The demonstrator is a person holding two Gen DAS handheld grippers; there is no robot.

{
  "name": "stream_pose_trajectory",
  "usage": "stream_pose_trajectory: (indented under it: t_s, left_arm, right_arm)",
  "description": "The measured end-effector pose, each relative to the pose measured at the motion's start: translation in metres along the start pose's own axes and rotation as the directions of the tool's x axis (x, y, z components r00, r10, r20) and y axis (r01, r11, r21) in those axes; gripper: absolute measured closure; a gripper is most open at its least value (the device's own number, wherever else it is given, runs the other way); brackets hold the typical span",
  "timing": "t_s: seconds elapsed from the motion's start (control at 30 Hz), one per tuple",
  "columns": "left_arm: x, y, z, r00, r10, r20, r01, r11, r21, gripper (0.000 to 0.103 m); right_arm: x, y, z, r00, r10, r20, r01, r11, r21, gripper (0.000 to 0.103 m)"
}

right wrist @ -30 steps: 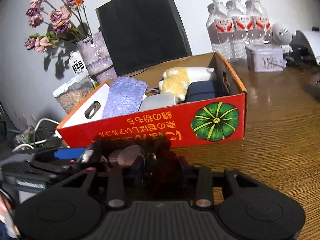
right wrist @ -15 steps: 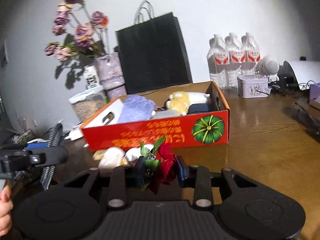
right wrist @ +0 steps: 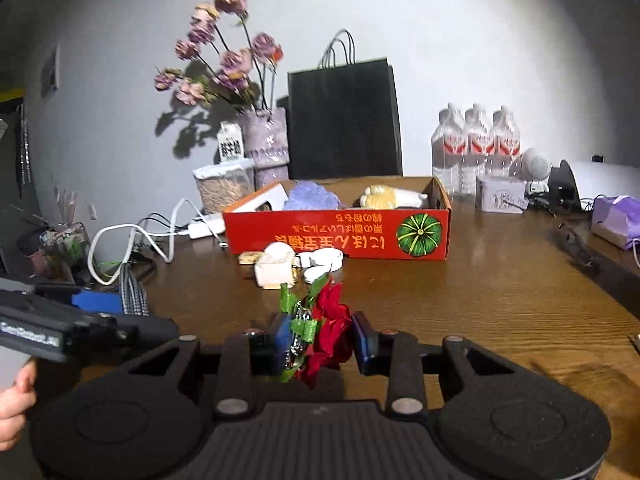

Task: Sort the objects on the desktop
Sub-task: 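Carry the cable and red flower into the box and release both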

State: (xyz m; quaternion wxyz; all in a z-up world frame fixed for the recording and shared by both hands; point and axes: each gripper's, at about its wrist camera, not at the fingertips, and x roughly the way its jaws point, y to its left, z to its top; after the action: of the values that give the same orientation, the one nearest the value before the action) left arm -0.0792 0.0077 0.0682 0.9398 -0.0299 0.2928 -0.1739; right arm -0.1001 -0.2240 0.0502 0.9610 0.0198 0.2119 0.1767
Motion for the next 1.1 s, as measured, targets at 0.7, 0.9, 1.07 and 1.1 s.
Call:
stream_pose_trajectory:
  t_s: [0.7, 0.9, 1.07, 1.1]
  left_arm:
    - [-0.008, -0.010, 0.040, 0.995, -0.023, 0.097, 0.013, 0.995, 0.097, 0.014]
    - [0.012, 0.010, 0.098, 0.990, 0.009, 0.137, -0.031, 0.986, 0.163, 0.014]
    - [0.057, 0.033, 0.168, 0.994, 0.045, 0.100, -0.067, 0.970, 0.232, 0.014]
    - [0.070, 0.038, 0.180, 0.995, 0.057, 0.086, -0.076, 0.969, 0.237, 0.014]
  right_arm:
    - [0.022, -0.025, 0.036, 1.000, 0.000, -0.003, 0.000, 0.999, 0.032, 0.072]
    - [0.058, -0.032, 0.091, 0.998, -0.005, 0.058, 0.005, 1.000, 0.011, 0.072]
    - [0.114, -0.042, 0.156, 0.998, 0.034, 0.054, -0.037, 0.998, 0.049, 0.072]
    - [0.130, -0.044, 0.167, 0.999, 0.036, 0.036, -0.038, 0.998, 0.056, 0.072]
